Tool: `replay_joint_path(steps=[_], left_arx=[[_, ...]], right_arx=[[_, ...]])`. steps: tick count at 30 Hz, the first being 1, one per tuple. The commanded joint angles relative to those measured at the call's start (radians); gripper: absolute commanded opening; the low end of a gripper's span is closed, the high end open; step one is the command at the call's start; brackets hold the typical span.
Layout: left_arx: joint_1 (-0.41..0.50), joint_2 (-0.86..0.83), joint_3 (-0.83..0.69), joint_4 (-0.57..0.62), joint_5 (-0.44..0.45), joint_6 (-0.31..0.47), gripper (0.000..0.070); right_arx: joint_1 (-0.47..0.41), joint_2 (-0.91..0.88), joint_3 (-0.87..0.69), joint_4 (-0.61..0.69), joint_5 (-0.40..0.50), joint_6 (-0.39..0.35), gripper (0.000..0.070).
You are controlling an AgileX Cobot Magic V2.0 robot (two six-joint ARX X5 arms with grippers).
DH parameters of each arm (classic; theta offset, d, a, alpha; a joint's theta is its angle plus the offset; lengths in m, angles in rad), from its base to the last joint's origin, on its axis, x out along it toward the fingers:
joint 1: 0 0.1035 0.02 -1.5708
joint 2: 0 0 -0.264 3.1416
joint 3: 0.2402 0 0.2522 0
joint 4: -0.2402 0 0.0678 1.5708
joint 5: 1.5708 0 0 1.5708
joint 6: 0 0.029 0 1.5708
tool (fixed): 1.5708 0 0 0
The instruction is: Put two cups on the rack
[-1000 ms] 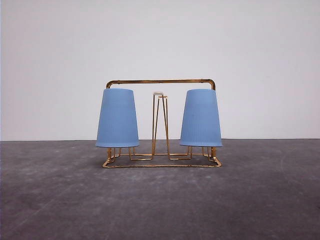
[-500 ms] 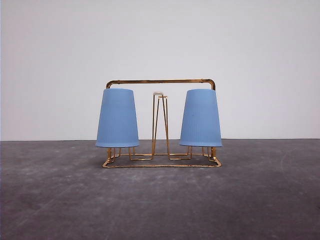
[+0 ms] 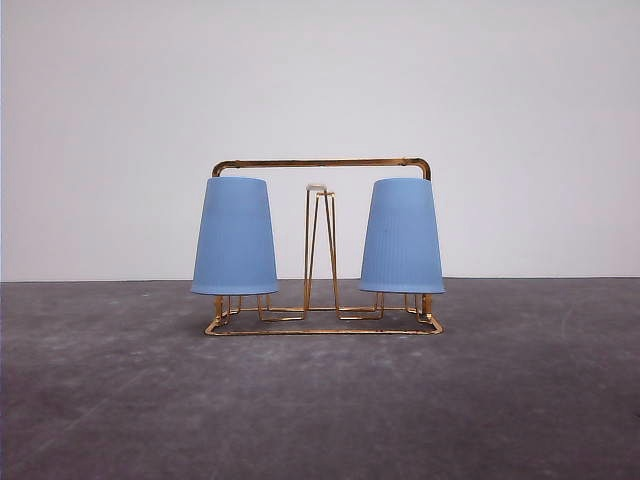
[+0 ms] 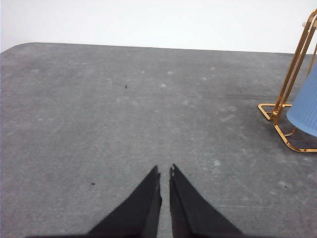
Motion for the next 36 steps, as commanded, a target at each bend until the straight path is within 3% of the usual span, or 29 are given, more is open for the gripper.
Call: replay_joint_path(steps=[1, 36], left_arx=[[0.001, -0.001, -0.014, -0.005, 0.001, 0.0, 0.0016], [0.001, -0.001, -0.014, -0.005, 0.001, 0.0, 0.0016]], right_arx=[[-0.001, 0.001, -0.006, 0.011, 0.001, 0.0, 0.0017], [-0.001, 0.001, -0.006, 0.011, 0.001, 0.0, 0.0017]])
